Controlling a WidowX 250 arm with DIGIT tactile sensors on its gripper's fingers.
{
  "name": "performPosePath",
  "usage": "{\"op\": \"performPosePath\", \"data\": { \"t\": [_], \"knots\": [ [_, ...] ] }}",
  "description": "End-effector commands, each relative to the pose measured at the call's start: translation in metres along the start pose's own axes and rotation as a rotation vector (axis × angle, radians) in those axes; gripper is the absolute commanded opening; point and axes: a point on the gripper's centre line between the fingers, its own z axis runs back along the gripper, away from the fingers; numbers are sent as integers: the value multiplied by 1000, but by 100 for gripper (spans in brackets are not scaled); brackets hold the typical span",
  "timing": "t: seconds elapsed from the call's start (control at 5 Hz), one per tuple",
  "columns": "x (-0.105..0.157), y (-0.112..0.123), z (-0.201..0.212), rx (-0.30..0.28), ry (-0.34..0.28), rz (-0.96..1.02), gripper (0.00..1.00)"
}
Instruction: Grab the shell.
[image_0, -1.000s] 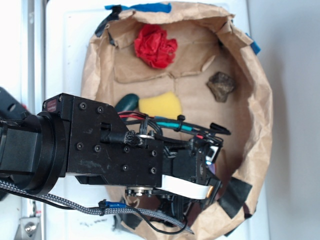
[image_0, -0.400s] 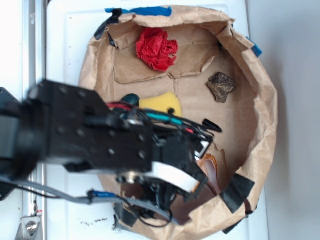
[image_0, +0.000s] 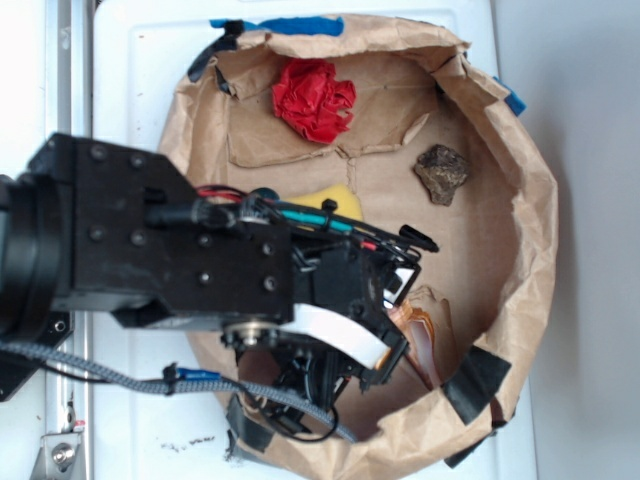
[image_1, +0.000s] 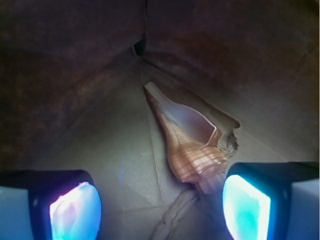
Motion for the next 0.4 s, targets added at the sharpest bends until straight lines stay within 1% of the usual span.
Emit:
{"op": "performPosePath", "data": {
  "t": [0.0,0.2],
  "knots": [
    [17,21,-11,92,-19,26,100],
    [20,22,-15,104,-20,34,100]
  ]
}}
